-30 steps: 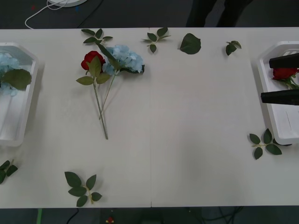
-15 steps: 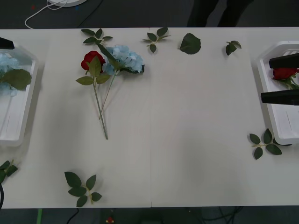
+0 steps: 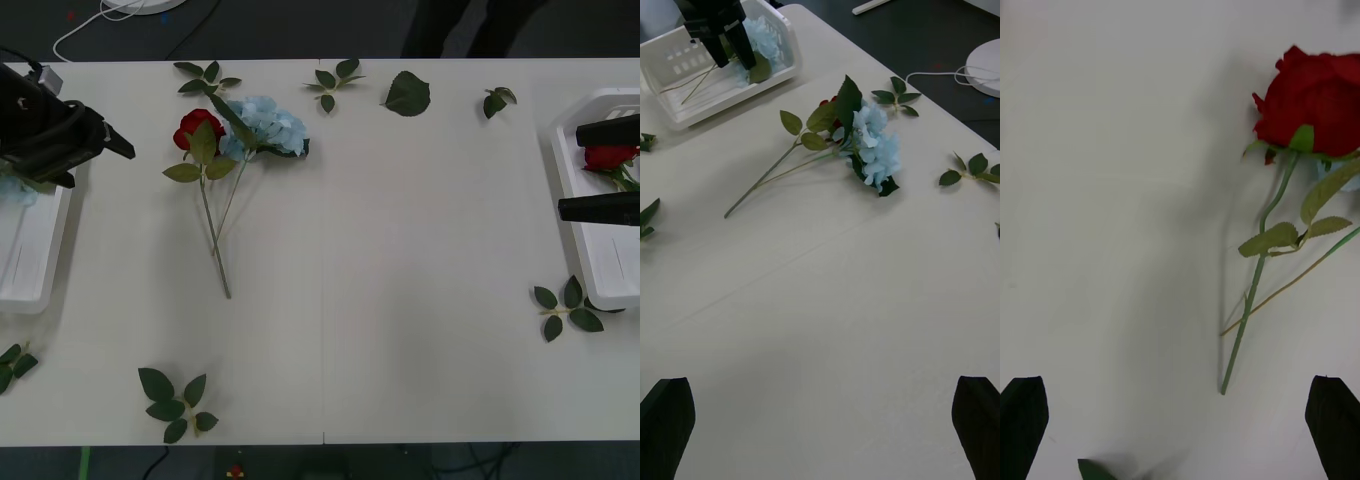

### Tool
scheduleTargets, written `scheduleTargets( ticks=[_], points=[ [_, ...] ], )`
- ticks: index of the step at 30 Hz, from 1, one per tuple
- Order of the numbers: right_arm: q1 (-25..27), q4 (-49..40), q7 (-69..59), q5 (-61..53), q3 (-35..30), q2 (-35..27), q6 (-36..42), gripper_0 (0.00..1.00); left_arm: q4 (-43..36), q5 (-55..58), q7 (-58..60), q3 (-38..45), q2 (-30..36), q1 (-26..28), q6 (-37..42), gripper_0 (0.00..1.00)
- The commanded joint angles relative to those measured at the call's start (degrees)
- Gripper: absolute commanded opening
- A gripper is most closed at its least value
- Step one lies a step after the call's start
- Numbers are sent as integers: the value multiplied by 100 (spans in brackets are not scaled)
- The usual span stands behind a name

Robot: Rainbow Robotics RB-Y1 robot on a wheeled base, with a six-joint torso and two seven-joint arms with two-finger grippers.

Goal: Place the red flowers into the right box and the blue flowers into the left box. If a person shows an open palm, hand one flower to the person first, then continue sorting.

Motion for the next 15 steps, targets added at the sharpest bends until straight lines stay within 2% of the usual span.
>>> scheduleTargets(
  ticks=[1,5,10,15],
  points=[
    [57,-87,-7,-72,-105,-267,-62,100,175,281,248,-877,291,-570,-266,100],
    [57,-87,-7,-72,-105,-267,-62,100,685,299,284,-1791,256,-966,-750,100],
    [57,-87,-7,-72,-105,-267,-62,100,1151,325,266,-2433,230,-1141,-1347,100],
    [57,-87,-7,-72,-105,-267,-62,100,1669,369,275,-3233,230,-1256,-2296,100]
  ],
)
